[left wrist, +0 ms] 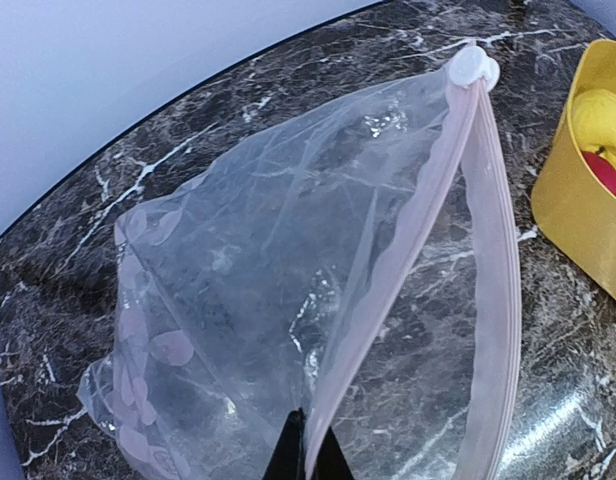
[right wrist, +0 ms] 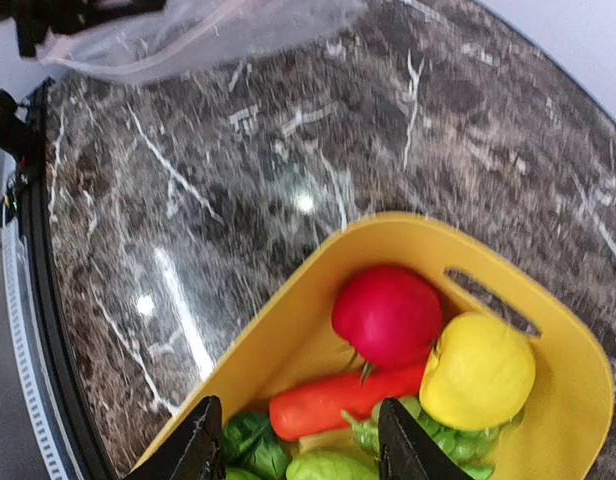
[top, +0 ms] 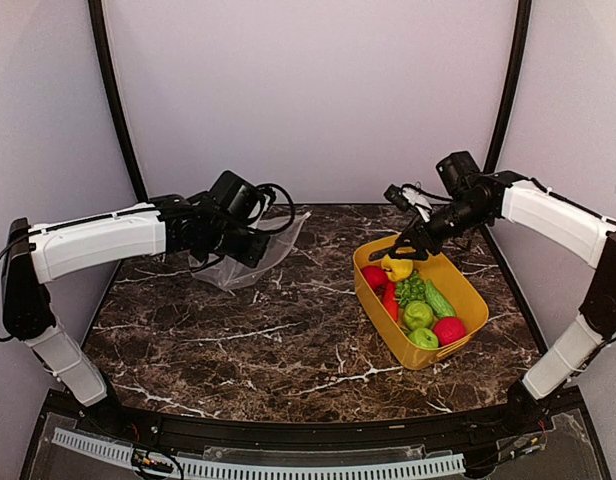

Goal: Place the food in the zip-top bag and seal the zipper
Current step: Pick up the fake fruit from the bin.

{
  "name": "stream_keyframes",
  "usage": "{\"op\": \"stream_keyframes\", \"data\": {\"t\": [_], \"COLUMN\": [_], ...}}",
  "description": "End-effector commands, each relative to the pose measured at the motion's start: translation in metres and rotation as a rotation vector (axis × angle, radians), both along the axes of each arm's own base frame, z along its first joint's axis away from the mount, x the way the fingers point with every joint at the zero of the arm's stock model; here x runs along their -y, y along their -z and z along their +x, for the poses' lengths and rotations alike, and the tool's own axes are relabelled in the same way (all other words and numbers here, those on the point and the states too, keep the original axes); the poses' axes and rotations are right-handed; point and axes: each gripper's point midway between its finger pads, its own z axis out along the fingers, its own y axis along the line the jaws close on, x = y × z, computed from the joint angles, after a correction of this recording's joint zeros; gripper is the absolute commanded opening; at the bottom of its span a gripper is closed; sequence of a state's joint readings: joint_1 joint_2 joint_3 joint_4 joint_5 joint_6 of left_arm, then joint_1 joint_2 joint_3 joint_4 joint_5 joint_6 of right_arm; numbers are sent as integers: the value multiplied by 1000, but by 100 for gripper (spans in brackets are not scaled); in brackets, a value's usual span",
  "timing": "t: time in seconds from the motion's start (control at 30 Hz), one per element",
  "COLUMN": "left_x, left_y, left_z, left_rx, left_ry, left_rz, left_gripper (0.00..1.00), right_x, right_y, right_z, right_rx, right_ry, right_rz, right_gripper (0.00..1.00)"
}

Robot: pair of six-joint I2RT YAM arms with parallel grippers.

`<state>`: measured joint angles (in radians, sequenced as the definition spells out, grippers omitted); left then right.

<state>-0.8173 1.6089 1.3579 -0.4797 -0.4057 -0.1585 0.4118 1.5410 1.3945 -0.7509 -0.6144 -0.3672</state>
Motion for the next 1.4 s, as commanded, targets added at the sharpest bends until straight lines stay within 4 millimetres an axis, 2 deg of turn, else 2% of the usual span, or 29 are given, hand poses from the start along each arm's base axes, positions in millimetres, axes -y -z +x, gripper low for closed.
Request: {"op": "stream_keyframes", "data": {"t": [0.0,0.2,0.3,0.57,0.73,0.93,1.0,1.1,1.2,1.37], "left_x": [26,34,34,28,26,27,29,31,34,39], "left_y": [6,-3,0,2,4,10,11,10,10,8], "left_z": [-10,-12,-16,-23,-25,-26,-26,-26,-25,-22], "left_rx": [-48,-29,-50,-64,-79,-102,-109,-117,-128,-138], "left_ry": [155,160,139,96,84,79,78,77,74,65], "left_rz": [-42,-139,-185,-239,-242,-240,-246,-260,-274,-289], "left_gripper": [1,1,1,1,2,2,2,3,3,3], "right_x": [40,66,73,87,90,90,90,89,84,67], "right_y": [55,100,118,152,170,180,179,164,134,74], "right_z": [-18,-39,-43,-34,-40,-52,-54,-50,-44,-41], "right_rx": [-28,-122,-150,-164,-205,-261,-268,-236,-184,-96], "right_ry": [-3,1,6,43,18,-4,-5,9,23,-2], "right_rz": [-244,-394,-436,-542,-568,-560,-559,-547,-509,-385], "right_gripper": [54,64,65,69,72,70,61,51,45,42]}}
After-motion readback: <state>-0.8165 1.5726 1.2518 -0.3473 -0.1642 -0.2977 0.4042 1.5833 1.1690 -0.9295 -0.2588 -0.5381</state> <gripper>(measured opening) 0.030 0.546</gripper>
